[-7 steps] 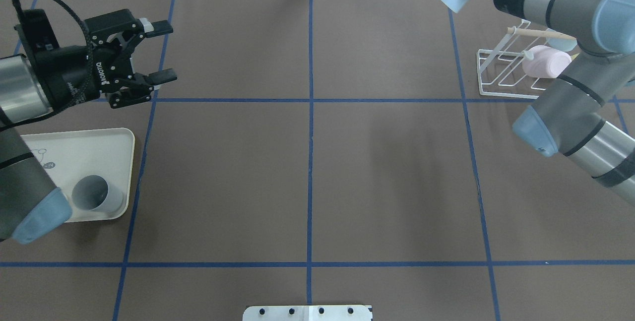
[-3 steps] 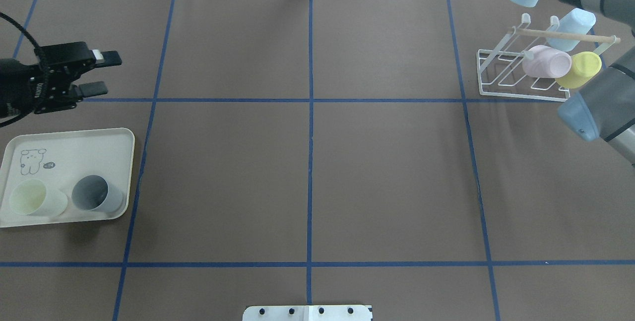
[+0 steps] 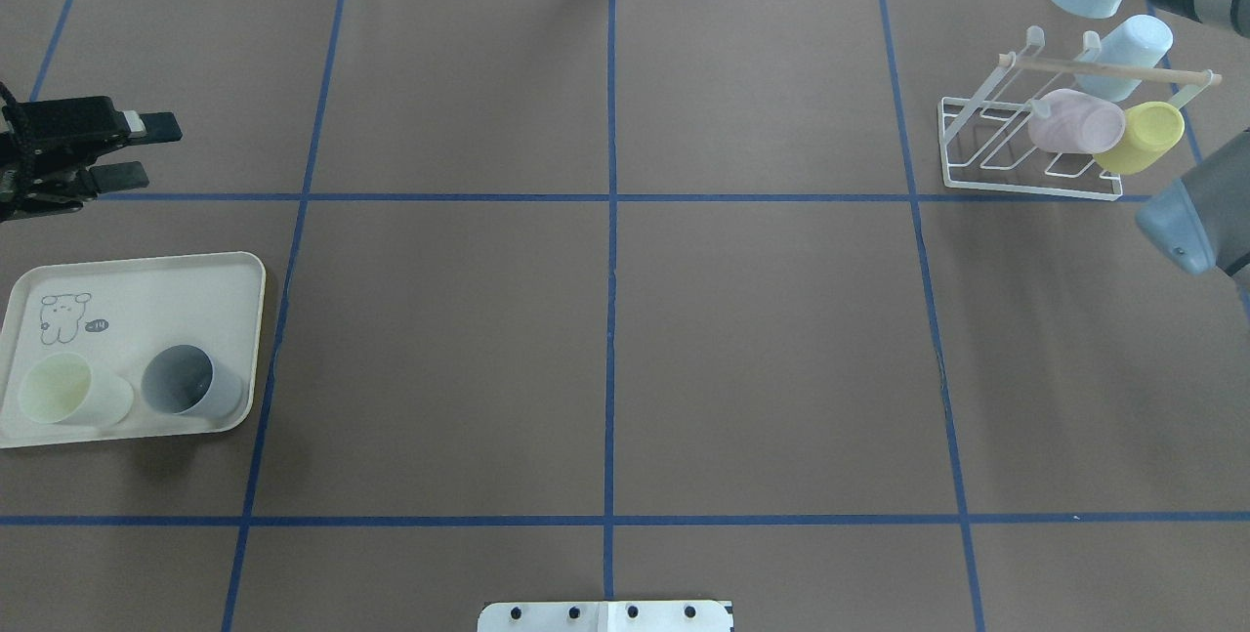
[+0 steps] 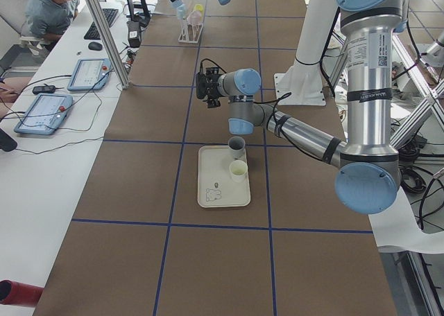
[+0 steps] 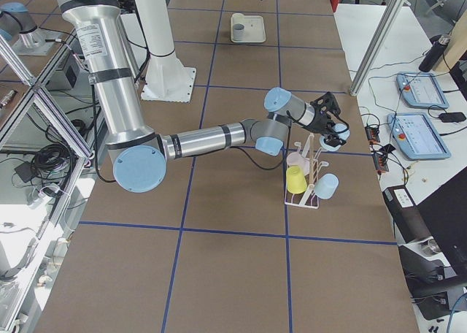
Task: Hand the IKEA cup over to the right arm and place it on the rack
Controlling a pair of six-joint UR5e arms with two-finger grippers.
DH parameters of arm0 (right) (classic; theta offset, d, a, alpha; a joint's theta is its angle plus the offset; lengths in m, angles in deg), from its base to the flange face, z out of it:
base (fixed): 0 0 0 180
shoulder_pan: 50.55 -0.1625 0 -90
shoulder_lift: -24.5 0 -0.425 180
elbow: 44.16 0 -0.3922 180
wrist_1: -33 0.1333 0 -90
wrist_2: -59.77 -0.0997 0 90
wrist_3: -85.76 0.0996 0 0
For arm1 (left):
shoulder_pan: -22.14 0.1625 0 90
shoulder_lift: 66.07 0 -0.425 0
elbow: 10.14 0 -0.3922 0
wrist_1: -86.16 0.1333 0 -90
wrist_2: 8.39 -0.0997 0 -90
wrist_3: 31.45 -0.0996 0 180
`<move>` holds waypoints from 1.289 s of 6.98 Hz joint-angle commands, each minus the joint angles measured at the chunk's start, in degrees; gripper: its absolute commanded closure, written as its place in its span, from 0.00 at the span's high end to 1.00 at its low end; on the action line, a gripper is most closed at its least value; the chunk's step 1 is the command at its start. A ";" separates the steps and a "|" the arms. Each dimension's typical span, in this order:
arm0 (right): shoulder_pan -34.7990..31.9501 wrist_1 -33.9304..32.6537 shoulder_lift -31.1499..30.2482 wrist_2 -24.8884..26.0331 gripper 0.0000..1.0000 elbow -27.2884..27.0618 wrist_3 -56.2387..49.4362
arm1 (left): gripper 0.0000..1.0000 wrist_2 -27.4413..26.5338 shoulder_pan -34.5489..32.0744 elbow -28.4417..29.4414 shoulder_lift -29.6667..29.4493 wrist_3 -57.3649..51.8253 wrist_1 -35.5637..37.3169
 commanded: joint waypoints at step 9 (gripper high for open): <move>1.23 7.60 -1.82 -0.35 0.00 6.98 -4.15 | 1.00 0.35 -0.13 0.17 0.13 -0.23 0.01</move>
